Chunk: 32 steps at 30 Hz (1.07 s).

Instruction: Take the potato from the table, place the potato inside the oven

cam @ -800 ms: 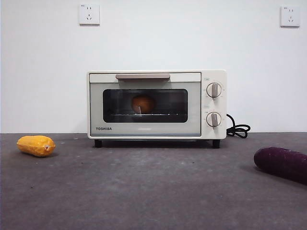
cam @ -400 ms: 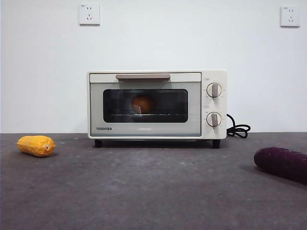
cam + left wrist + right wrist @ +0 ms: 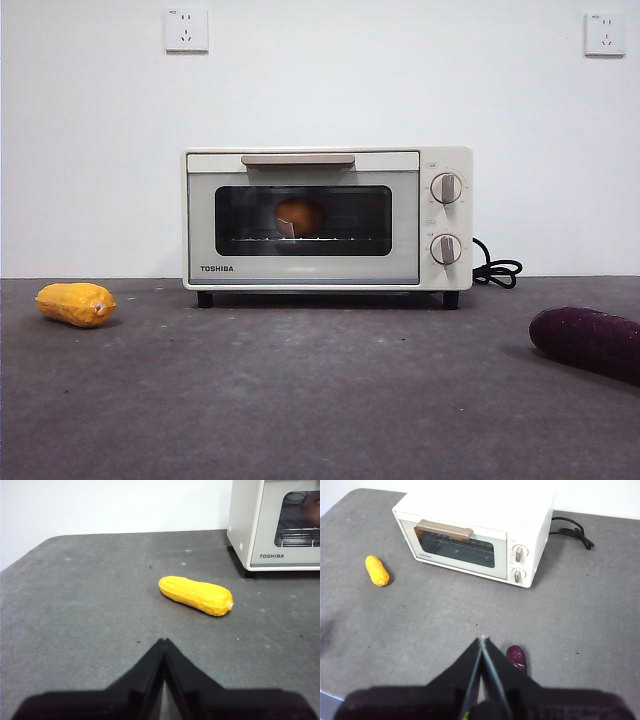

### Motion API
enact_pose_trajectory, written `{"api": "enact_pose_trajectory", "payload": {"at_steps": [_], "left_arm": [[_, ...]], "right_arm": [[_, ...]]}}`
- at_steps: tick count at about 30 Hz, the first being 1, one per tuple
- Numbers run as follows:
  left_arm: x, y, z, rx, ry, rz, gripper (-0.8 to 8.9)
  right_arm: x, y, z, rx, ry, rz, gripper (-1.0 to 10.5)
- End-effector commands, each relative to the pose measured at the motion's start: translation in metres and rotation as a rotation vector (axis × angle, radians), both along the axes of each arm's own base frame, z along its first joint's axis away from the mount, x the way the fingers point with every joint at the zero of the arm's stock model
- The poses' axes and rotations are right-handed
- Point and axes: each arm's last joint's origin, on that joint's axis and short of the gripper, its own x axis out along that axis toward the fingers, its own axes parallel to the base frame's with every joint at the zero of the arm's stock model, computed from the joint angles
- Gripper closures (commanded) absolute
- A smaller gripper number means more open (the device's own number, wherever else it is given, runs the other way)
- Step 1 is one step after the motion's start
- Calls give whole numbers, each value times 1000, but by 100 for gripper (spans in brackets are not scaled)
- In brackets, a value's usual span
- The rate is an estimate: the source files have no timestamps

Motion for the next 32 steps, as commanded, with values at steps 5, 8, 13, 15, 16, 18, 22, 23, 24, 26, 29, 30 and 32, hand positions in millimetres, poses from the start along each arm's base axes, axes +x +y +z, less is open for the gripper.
{"api": "enact_pose_trajectory", "payload": {"at_steps": [5, 8, 13, 15, 16, 18, 22, 23, 24, 26, 29, 30, 32], "left_arm": [[1, 0, -3, -6, 0, 7, 818], [1, 0, -3, -6, 1, 7, 817], [1, 0, -3, -6, 2, 7, 818], [1, 0, -3, -6, 2, 7, 818], [1, 0, -3, -6, 2, 7, 818], [1, 0, -3, -6, 3, 7, 818], [1, 0, -3, -6, 6, 7, 818], [1, 0, -3, -6, 6, 7, 818], [1, 0, -3, -6, 6, 7, 818], [1, 0, -3, -6, 6, 7, 818], [1, 0, -3, -6, 6, 7, 818], [1, 0, -3, -6, 6, 7, 818], [1, 0, -3, -6, 6, 7, 818]], "right_arm": [[-1, -1, -3, -14, 13, -13, 945], [-5, -7, -1, -135, -56, 46, 945], [-13, -23, 1, -299, -149, 30, 945], [-15, -29, 1, -318, -157, -16, 945], [-16, -32, 2, -322, -159, -40, 945], [-18, -37, 2, -343, -162, -92, 945], [-25, -46, 2, -418, -183, -132, 945], [-27, -48, 2, -429, -188, -141, 945], [-29, -49, 2, -432, -191, -153, 945], [-32, -51, 3, -421, -207, -173, 945], [-32, -52, 4, -364, -296, -231, 945], [-30, -52, 3, -339, -341, -256, 945], [-26, -51, -3, -292, -424, -297, 945]]}}
